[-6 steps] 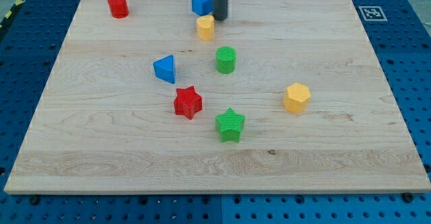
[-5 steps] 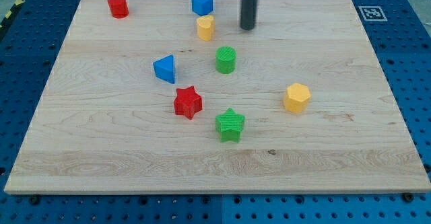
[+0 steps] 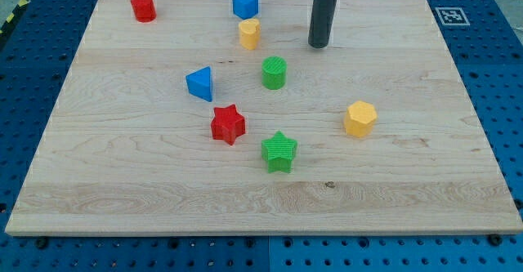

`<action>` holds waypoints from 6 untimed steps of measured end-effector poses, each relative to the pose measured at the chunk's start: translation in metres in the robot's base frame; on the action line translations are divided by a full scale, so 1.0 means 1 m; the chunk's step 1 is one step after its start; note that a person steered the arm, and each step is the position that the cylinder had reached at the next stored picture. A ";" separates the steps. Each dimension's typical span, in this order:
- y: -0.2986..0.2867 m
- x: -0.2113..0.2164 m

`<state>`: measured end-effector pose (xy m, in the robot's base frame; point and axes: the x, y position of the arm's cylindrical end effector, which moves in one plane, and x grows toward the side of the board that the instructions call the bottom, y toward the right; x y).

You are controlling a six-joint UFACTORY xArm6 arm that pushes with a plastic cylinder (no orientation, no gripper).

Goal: Slide the green circle above the hexagon

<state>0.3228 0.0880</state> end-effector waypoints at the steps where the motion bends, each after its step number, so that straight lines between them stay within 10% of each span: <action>1: 0.000 0.004; 6: -0.100 0.024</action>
<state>0.3467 -0.0121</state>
